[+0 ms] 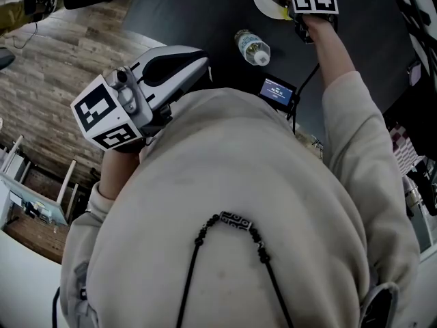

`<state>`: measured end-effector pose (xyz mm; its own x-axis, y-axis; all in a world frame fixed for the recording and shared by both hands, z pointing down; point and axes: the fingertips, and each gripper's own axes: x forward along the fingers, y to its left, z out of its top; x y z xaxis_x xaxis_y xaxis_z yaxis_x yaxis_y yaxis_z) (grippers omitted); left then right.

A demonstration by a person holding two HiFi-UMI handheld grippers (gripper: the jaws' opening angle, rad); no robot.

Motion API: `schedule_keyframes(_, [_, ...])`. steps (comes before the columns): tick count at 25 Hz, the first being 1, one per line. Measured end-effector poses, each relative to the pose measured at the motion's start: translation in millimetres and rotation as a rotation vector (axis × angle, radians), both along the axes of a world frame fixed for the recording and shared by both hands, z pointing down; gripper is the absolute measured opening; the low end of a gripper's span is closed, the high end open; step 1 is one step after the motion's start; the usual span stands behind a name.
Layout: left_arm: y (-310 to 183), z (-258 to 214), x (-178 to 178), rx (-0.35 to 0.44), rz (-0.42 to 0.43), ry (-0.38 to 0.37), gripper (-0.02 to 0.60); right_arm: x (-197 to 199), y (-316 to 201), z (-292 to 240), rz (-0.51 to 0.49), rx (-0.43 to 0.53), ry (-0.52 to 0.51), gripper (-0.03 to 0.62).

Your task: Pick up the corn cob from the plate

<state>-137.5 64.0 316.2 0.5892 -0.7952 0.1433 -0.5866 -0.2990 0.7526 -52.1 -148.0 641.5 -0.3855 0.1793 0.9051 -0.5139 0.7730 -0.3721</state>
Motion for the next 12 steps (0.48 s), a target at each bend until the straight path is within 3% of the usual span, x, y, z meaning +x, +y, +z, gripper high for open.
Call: schedule_keyframes(12, [9,-4,16,0.005,0.032,-0.017,0.0,4,7,-7,0.039,-0.018,-0.04,0.247])
